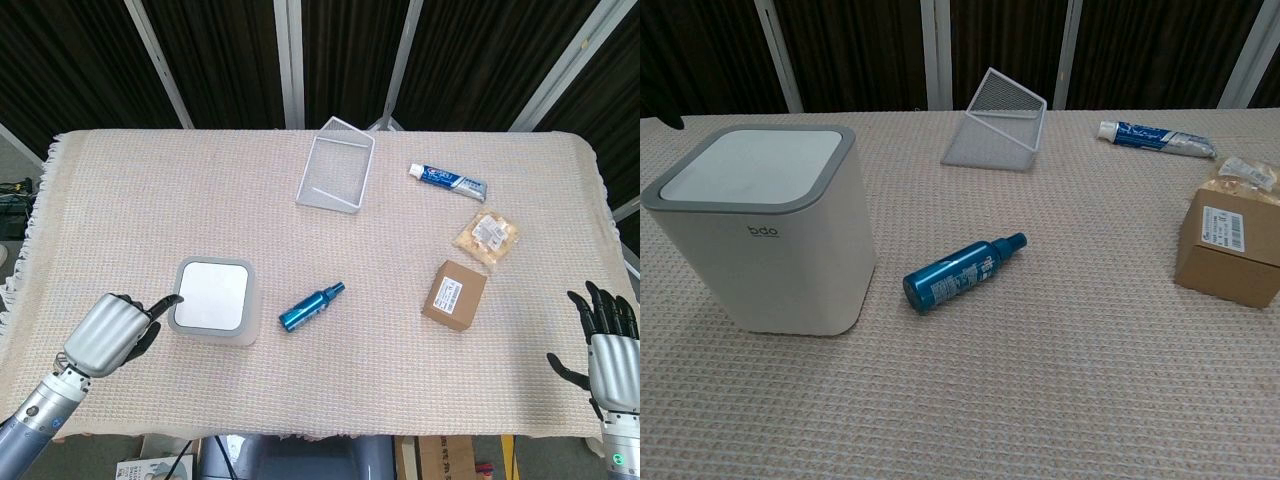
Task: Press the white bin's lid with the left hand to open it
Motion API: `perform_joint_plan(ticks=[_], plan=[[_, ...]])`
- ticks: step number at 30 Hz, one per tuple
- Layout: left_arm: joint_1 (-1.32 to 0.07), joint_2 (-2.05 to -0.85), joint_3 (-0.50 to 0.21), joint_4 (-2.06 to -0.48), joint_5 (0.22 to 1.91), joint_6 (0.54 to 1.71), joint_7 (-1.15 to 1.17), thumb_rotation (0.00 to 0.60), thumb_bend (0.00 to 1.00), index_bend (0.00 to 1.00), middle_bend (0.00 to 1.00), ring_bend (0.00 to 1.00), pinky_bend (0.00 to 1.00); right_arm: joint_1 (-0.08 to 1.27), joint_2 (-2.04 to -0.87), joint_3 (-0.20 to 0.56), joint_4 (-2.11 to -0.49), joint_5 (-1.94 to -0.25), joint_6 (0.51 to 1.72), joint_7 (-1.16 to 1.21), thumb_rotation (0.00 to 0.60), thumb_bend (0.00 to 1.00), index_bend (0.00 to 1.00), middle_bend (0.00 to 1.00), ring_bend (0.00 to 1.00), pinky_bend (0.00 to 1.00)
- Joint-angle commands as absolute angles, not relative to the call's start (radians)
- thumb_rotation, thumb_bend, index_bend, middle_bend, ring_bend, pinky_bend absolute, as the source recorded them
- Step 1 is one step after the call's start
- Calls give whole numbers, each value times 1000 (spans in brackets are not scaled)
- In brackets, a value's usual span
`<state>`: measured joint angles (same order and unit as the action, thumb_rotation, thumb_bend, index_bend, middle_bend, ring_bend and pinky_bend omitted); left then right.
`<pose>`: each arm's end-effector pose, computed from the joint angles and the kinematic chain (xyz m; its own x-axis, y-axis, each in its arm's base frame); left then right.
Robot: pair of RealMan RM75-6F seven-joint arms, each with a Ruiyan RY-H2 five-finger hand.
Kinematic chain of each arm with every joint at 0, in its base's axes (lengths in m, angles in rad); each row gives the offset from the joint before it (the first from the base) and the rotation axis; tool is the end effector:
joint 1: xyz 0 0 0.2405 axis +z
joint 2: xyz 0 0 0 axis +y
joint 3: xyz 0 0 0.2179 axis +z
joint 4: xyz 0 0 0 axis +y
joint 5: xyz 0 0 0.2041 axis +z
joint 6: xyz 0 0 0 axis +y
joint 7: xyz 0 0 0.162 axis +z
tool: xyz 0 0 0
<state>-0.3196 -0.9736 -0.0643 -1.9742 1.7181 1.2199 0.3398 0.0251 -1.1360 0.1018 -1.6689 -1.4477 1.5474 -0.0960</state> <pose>-0.1405 0.2203 0.1122 0.5873 0.0260 0.8089 0.7068 -0.5034 -0.4970 -0.2731 -0.1880 0.1584 0.4133 0.0773 0.9073 -0.9088 0.0965 0.4058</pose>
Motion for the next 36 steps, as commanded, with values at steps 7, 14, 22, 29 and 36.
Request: perform_joint_plan(ticks=[7, 14, 22, 29, 36], plan=[[-356, -995, -59, -2006, 1708, 1159, 409, 600, 758, 274, 893, 811, 772, 24, -1137, 104, -1669, -1445, 1550, -95, 600, 171, 153, 2, 31, 45], [-374, -1028, -61, -2016, 1679, 1128, 477, 600, 758, 265, 894, 811, 772, 21, -1133, 106, -1671, -1446, 1556, -88, 600, 171, 153, 2, 31, 44], [-387, -1056, -62, -2028, 1643, 1109, 564, 600, 758, 254, 894, 811, 772, 18, -1127, 108, -1674, -1447, 1561, -80, 600, 171, 153, 1, 31, 44], [-397, -1061, -45, -2032, 1620, 1077, 610, 600, 758, 262, 894, 811, 772, 18, -1122, 106, -1679, -1443, 1555, -77, 600, 171, 153, 4, 31, 44], [-397, -1053, -30, -2042, 1611, 1072, 633, 600, 758, 345, 895, 814, 772, 14, -1120, 108, -1682, -1448, 1565, -75, 600, 171, 153, 4, 31, 45]])
